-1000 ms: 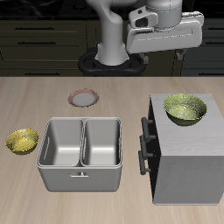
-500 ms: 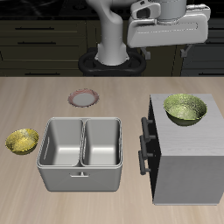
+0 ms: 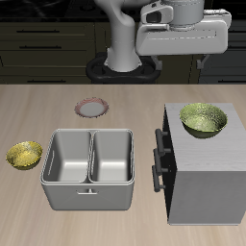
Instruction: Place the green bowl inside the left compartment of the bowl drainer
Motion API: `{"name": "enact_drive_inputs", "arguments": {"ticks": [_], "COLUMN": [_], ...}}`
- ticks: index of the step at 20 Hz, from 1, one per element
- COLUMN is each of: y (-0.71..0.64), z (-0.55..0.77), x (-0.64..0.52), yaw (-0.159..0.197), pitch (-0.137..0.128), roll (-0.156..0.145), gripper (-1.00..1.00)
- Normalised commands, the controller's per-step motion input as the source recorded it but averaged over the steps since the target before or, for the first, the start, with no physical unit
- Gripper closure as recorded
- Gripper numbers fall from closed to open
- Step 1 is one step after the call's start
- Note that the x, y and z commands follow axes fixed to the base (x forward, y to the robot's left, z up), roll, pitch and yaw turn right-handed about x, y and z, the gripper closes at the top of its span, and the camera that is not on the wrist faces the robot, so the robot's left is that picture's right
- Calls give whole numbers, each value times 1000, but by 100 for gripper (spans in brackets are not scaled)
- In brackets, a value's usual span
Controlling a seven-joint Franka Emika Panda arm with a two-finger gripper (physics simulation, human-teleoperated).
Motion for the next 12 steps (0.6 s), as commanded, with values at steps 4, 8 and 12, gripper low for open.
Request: {"name": "enact_drive_inputs", "arguments": {"ticks": [4,8,12], "y": [-108,-22,-24], "z": [-151,-141,-229], "x": [244,121,112], "yaw": [-76,-32,-17], "pitch": [33,-11,-2], "roll": [30,51,29], "gripper": [-100,-100,-100]}}
